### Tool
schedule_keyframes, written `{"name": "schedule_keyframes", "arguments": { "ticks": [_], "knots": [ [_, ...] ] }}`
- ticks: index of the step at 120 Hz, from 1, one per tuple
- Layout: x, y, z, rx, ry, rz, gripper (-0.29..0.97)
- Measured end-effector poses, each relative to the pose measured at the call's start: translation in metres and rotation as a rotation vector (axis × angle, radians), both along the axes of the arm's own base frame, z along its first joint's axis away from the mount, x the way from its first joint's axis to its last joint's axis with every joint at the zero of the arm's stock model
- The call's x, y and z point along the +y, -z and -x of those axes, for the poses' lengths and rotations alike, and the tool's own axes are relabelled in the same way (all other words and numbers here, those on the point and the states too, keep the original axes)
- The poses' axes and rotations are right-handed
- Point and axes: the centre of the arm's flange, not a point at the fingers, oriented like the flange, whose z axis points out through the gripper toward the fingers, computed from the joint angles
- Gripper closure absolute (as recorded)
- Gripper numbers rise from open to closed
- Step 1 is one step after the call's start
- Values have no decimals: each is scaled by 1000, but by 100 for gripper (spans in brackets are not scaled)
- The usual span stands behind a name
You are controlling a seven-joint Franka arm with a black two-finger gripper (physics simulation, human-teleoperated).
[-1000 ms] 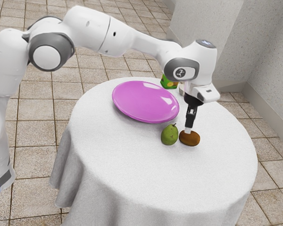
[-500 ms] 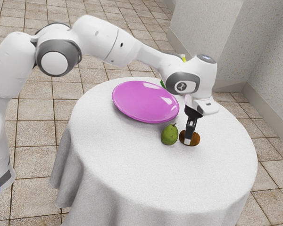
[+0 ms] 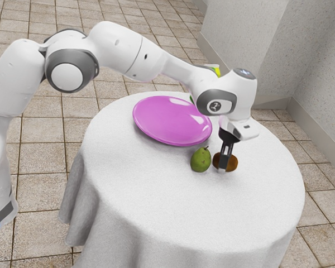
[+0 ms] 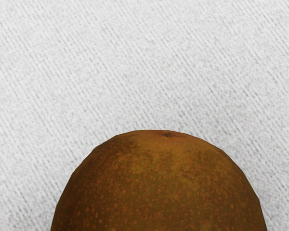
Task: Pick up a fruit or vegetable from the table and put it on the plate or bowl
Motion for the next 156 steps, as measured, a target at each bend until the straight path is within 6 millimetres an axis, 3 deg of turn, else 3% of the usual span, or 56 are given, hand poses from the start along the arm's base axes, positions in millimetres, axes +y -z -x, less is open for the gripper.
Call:
{"name": "schedule_keyframes", "arguments": {
  "ticks": [15, 33, 42, 56, 84, 98, 119, 129, 141, 156],
  "knots": [
    [2, -25, 1, -37, -8, 0, 43],
    [5, -107, 16, -133, -17, -2, 42],
    [28, -145, 31, -153, -61, -21, 41],
    [70, -172, 52, -109, -147, -76, 41],
    [120, -173, 87, 80, -312, -168, 41],
    [129, -159, 107, 175, -374, -187, 40],
    [159, -142, 127, 268, -491, -211, 40],
    [162, -138, 130, 292, -523, -217, 37],
    [155, -134, 130, 308, -541, -221, 19],
    [150, -141, 132, 302, -567, -213, 8]
  ]
}}
